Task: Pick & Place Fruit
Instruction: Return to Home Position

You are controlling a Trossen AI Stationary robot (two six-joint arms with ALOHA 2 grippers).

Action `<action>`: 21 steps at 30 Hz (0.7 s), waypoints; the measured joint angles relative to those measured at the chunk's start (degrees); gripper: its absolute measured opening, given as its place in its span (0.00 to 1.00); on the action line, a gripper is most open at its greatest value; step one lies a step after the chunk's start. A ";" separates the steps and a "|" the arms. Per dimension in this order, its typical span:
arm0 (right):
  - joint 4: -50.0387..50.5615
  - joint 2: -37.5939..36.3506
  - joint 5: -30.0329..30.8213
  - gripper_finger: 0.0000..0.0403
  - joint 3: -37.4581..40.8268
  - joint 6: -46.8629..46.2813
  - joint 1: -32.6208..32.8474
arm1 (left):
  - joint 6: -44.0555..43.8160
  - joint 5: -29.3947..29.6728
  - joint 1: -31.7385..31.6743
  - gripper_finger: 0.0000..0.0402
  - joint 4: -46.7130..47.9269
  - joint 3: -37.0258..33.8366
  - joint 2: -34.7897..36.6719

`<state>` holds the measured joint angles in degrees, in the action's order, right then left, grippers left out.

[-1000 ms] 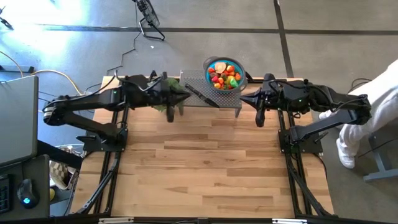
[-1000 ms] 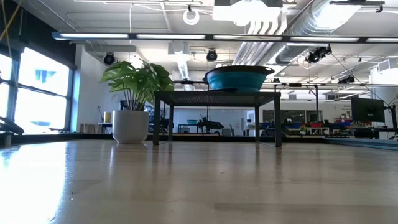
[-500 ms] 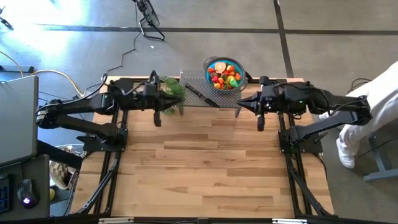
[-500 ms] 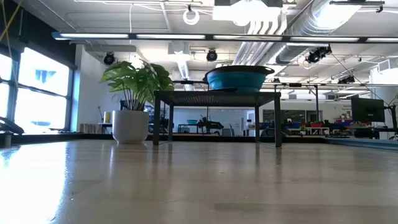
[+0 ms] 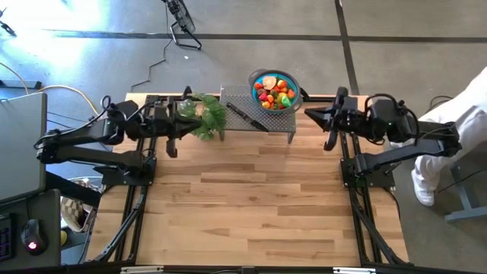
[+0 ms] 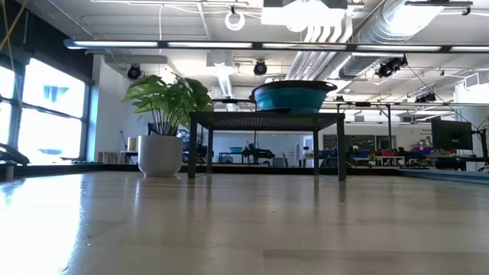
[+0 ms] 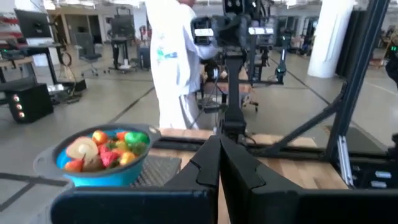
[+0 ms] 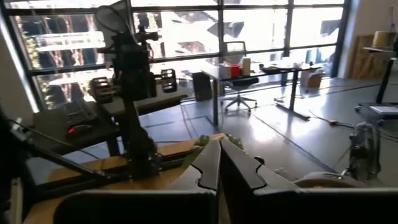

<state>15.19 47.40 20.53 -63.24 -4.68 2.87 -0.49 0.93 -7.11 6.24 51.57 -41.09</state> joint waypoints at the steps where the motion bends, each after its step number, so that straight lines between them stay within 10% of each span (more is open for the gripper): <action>1: -0.05 0.02 0.53 0.01 0.00 0.22 -0.01 | 0.00 -0.23 0.00 0.01 1.20 0.00 0.55; 21: 1.49 3.06 -2.80 0.01 0.07 -5.65 -0.22 | -2.34 0.83 0.02 0.01 9.00 0.04 -1.28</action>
<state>16.69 50.46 17.73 -63.18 -10.33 2.66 -2.83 1.76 -7.09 15.24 51.61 -42.38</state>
